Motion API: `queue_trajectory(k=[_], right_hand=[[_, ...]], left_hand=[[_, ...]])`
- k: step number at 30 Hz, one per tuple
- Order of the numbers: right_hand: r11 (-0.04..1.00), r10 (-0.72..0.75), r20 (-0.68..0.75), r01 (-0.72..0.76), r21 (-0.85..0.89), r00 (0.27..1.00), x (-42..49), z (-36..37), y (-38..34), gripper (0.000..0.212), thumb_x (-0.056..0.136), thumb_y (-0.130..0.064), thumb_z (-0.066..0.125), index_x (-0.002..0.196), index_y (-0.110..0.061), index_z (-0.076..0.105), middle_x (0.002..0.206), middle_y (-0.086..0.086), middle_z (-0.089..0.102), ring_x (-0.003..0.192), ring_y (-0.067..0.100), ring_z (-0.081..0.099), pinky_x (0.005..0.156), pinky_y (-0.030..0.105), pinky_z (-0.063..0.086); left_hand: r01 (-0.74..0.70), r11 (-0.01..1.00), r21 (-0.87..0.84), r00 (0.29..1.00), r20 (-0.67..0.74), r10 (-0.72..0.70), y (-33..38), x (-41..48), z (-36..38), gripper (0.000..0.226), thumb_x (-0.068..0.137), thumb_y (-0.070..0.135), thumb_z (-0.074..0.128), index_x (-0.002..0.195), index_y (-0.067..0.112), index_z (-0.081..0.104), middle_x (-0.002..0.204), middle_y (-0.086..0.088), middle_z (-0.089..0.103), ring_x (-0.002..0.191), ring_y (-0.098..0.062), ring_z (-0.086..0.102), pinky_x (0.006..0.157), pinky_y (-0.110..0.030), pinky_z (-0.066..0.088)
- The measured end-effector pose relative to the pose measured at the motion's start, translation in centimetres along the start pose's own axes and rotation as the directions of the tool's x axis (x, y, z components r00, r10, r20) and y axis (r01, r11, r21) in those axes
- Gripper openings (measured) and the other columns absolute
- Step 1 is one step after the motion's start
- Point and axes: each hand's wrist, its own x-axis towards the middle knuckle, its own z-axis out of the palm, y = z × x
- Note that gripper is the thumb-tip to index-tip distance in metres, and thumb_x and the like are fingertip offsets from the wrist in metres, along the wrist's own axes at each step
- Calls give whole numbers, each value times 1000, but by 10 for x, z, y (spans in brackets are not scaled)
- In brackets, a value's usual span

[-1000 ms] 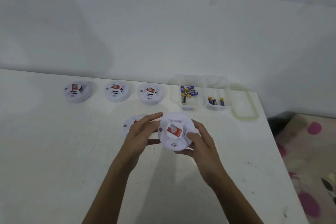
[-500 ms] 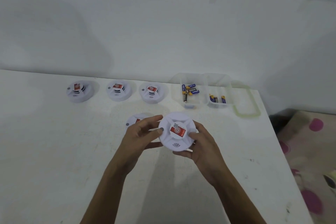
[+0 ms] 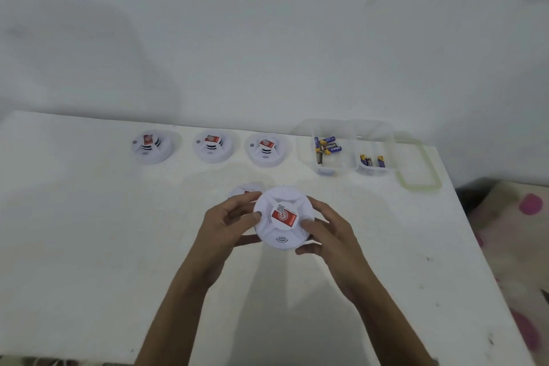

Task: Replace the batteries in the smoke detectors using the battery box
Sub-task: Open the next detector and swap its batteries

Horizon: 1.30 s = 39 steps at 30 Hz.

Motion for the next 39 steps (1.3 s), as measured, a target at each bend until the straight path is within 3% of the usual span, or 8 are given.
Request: queue_trajectory(k=[3,6,17,22,27,39], right_hand=[[1000,-17,30,17,-2,999,1,16,-1,41,88,-27,58,128,-28,56,114,-1,69,101,21,68,77,35,57],[999,-40,41,40,6,998,2,34,-2,36,96,-16,56,129,-27,55,112,0,70,102,23,68,81,40,58],[997,-73,38,73,3,997,11,101,2,38,96,-16,53,132,-26,53,116,-1,69,104,21,67,81,37,58],[997,-63,21,63,-39,998,15,123,9,41,92,-29,58,132,-26,53,118,1,67,106,22,66,86,43,57],[997,-64,-1,64,-35,998,17,137,12,38,96,-20,54,133,-25,53,115,-1,69,105,21,66,86,44,57],[997,-37,-12,36,-65,999,21,144,15,40,94,-27,55,134,-28,52,121,-2,66,108,19,65,88,45,56]], left_hand=[[2,1000,-2,1000,-11,-2,4,-4,-16,31,91,1,55,113,20,67,106,-1,72,97,-20,68,72,-35,58],[3,1000,4,1000,-12,-3,9,-6,-34,32,91,1,54,115,19,65,104,-2,73,96,-20,69,72,-34,58],[25,1000,9,999,22,-25,17,-5,-105,31,91,3,56,117,17,64,105,-2,72,97,-20,69,72,-34,58],[24,1000,16,999,34,-25,16,-6,-128,30,91,4,56,117,17,64,105,-2,72,96,-20,69,73,-34,58],[29,1000,10,999,42,-30,16,-6,-142,31,91,4,57,117,17,64,105,-2,72,96,-19,69,71,-32,57],[27,1000,12,999,41,-28,14,-5,-150,30,90,5,57,116,19,64,101,1,73,94,-17,70,69,-29,57]])
